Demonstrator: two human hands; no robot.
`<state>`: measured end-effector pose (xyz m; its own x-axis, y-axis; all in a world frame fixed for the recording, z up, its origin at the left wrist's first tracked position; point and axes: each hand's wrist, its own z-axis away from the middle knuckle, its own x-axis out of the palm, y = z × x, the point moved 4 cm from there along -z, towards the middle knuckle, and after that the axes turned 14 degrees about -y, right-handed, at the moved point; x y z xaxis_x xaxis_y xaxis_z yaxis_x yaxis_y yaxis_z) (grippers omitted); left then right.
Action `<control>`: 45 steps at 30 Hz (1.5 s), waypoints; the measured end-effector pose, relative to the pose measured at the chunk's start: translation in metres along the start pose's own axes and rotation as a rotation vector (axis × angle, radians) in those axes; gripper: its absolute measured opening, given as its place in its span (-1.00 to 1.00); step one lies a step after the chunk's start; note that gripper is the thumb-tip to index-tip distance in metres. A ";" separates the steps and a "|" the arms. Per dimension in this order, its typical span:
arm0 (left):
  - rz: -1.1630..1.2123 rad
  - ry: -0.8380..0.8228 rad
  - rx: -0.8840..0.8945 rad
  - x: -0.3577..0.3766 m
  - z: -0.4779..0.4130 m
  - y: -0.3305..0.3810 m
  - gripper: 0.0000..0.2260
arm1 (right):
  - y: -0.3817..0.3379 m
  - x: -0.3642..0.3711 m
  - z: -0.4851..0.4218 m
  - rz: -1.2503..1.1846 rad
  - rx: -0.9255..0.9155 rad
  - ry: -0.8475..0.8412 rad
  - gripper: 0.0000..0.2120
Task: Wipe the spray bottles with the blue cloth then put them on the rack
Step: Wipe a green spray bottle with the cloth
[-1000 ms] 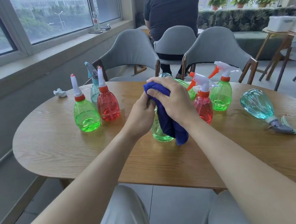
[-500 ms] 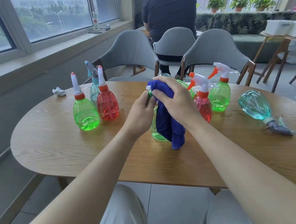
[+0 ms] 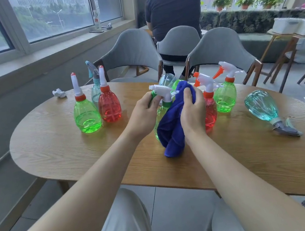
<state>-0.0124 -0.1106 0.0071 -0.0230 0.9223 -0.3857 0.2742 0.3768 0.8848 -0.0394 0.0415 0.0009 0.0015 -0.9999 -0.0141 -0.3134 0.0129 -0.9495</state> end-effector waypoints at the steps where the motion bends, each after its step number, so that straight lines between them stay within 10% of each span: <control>1: 0.000 0.007 0.005 0.001 0.000 0.000 -0.77 | 0.005 -0.001 0.005 -0.022 0.040 0.006 -0.73; 10: 0.031 0.056 -0.025 0.011 -0.004 -0.001 -0.77 | 0.004 0.017 0.021 0.091 0.113 -0.356 -0.55; 17: 0.032 0.127 -0.038 0.020 -0.002 0.004 -0.79 | 0.006 0.016 0.034 0.336 -0.188 -0.216 -0.96; 27: 0.015 0.090 -0.036 0.019 0.001 0.005 -0.72 | 0.013 0.006 -0.001 0.000 0.102 -0.152 -0.82; 45: 0.062 0.087 -0.036 0.022 0.006 0.004 -0.75 | 0.014 0.026 0.001 0.273 -0.186 -0.104 -0.89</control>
<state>-0.0064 -0.0893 0.0002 -0.0906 0.9473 -0.3073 0.2432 0.3203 0.9156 -0.0426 0.0155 -0.0136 -0.0130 -0.9536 -0.3009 -0.4831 0.2694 -0.8331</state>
